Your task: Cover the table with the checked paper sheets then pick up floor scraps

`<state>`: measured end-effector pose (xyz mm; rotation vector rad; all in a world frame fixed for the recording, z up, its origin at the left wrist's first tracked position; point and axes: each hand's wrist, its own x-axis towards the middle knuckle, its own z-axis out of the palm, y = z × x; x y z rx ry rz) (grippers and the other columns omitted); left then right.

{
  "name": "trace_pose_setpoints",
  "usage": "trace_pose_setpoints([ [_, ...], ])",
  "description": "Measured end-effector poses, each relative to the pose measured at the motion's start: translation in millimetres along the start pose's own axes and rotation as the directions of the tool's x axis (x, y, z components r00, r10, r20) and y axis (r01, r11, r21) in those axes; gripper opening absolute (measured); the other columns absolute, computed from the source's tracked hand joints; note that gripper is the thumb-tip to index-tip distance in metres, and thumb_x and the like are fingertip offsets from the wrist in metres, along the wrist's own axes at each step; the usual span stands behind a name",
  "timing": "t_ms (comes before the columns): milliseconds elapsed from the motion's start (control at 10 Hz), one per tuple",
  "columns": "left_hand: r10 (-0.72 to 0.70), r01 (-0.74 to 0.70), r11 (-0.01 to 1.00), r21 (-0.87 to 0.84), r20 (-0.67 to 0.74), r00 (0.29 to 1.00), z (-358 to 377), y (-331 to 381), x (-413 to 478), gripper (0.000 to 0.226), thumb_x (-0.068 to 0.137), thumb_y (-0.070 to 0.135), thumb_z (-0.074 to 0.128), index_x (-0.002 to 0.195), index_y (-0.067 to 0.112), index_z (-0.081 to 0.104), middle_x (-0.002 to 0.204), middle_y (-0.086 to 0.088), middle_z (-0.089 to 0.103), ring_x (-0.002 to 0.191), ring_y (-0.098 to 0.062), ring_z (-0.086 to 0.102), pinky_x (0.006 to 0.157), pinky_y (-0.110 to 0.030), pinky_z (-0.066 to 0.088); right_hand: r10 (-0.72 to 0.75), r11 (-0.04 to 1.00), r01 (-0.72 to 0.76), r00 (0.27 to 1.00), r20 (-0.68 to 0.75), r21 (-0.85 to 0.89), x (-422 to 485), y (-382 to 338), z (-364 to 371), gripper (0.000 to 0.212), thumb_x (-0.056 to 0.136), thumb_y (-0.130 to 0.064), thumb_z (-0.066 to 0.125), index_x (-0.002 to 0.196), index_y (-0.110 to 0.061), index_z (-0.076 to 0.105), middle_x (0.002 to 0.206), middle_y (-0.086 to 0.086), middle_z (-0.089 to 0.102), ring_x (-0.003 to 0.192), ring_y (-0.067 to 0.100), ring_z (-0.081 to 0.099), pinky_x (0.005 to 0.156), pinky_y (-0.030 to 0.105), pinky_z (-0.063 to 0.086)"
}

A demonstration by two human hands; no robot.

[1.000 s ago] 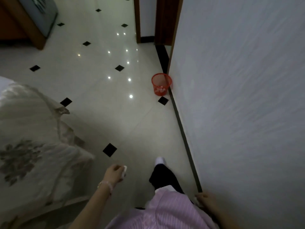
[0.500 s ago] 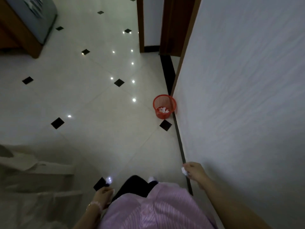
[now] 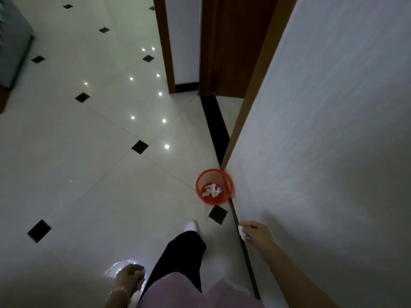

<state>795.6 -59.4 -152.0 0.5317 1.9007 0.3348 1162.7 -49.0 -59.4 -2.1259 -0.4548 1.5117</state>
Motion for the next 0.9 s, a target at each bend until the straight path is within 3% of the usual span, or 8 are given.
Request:
trace_pose_setpoints([
  [200,0.027,-0.025,1.000,-0.012,0.249,0.968,98.6,190.5,25.6,0.013,0.088,-0.003,0.055,0.079,0.007,0.056,0.074,-0.011,0.055,0.063,-0.020,0.050,0.051,-0.027,0.048,0.077,0.975,-0.059,0.994,-0.078,0.215,91.5,-63.7,14.2,0.024,0.089,-0.001,0.056,0.111,0.004,0.064,0.095,0.016,0.064,0.083,0.023,0.060,0.078,0.034,0.052],
  [300,-0.010,0.014,1.000,-0.014,0.277,0.961,151.7,231.6,49.9,0.017,0.088,0.001,0.057,0.073,0.009,0.057,0.080,-0.015,0.056,0.071,-0.025,0.052,0.061,-0.030,0.049,0.185,0.920,-0.146,0.980,-0.077,0.363,128.7,-86.2,23.7,0.022,0.090,0.005,0.052,0.110,0.007,0.061,0.080,0.012,0.057,0.070,0.019,0.054,0.081,0.037,0.050],
  [400,-0.064,0.077,0.997,-0.032,0.287,0.956,197.5,250.5,74.1,0.015,0.090,0.007,0.056,0.075,0.008,0.058,0.087,-0.017,0.057,0.082,-0.030,0.053,0.067,-0.036,0.051,0.252,0.875,-0.225,0.968,-0.008,0.428,165.1,-100.7,30.5,0.016,0.091,0.006,0.047,0.092,-0.005,0.059,0.099,0.019,0.057,0.075,0.023,0.052,0.091,0.039,0.047],
  [500,-0.121,0.145,0.989,-0.036,0.380,0.917,226.6,261.8,86.8,0.023,0.093,0.019,0.055,0.111,0.006,0.053,0.107,-0.016,0.053,0.096,-0.029,0.050,0.080,-0.038,0.046,0.333,0.799,-0.314,0.941,0.058,0.512,187.8,-114.1,31.6,0.012,0.094,-0.001,0.046,0.086,-0.004,0.054,0.101,0.017,0.054,0.087,0.027,0.053,0.083,0.038,0.047],
  [600,-0.108,0.114,0.993,0.005,0.368,0.923,237.0,266.2,95.0,0.037,0.092,0.022,0.054,0.125,0.007,0.047,0.104,-0.012,0.054,0.100,-0.027,0.048,0.082,-0.036,0.043,0.361,0.792,-0.336,0.931,0.052,0.509,202.6,-118.4,30.1,0.008,0.096,-0.006,0.046,0.099,-0.001,0.052,0.111,0.018,0.052,0.101,0.028,0.049,0.098,0.042,0.039],
  [700,-0.106,0.111,0.994,0.003,0.311,0.944,227.9,263.7,90.9,0.021,0.093,0.016,0.050,0.108,0.002,0.055,0.088,-0.011,0.057,0.088,-0.026,0.052,0.078,-0.036,0.045,0.362,0.839,-0.329,0.932,0.008,0.434,201.4,-118.8,22.3,0.026,0.095,-0.005,0.047,0.117,0.005,0.055,0.129,0.027,0.053,0.113,0.036,0.054,0.095,0.040,0.042],
  [800,-0.053,0.069,0.997,-0.046,0.289,0.956,204.9,265.0,71.4,0.009,0.093,0.010,0.048,0.090,0.008,0.057,0.099,-0.015,0.059,0.076,-0.021,0.056,0.069,-0.030,0.047,0.334,0.874,-0.315,0.942,0.012,0.371,193.1,-114.6,12.3,0.033,0.092,-0.007,0.052,0.123,0.005,0.055,0.114,0.024,0.062,0.099,0.032,0.059,0.081,0.034,0.049],
  [900,0.115,-0.089,0.989,-0.117,0.237,0.965,172.3,275.0,37.8,0.011,0.092,0.006,0.050,0.100,0.008,0.057,0.099,-0.012,0.063,0.086,-0.024,0.060,0.070,-0.028,0.048,0.242,0.914,-0.212,0.969,-0.043,0.346,164.8,-131.4,-2.8,0.027,0.094,-0.007,0.050,0.117,0.004,0.058,0.107,0.022,0.063,0.086,0.026,0.061,0.078,0.031,0.049],
])
